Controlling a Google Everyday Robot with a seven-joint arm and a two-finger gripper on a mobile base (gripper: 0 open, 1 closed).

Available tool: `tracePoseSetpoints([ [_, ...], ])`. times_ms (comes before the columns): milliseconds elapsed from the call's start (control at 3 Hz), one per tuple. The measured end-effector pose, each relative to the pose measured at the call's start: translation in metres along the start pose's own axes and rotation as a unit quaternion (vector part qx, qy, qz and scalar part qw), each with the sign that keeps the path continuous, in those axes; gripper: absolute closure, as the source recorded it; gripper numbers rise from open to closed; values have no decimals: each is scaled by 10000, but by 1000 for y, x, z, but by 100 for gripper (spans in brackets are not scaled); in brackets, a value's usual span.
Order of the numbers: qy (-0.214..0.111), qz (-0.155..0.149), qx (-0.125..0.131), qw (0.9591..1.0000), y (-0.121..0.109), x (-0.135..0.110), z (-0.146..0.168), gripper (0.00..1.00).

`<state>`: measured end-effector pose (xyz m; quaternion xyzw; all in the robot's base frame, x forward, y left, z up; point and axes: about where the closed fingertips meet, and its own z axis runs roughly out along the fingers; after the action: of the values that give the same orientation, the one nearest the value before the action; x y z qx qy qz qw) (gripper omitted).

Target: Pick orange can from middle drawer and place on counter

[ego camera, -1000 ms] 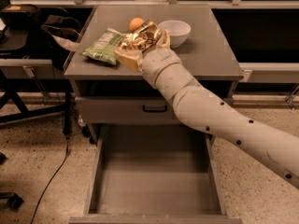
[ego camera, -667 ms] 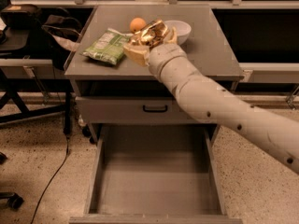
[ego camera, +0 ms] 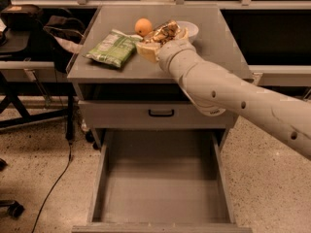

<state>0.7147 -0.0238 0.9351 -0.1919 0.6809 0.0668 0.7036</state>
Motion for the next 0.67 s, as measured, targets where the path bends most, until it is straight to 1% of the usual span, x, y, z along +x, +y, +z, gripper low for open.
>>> tracePoseSetpoints([
  [333, 303, 75, 78, 9995, -7, 15, 8, 100],
  [667, 557, 181, 112, 9982, -9, 32, 10, 100],
])
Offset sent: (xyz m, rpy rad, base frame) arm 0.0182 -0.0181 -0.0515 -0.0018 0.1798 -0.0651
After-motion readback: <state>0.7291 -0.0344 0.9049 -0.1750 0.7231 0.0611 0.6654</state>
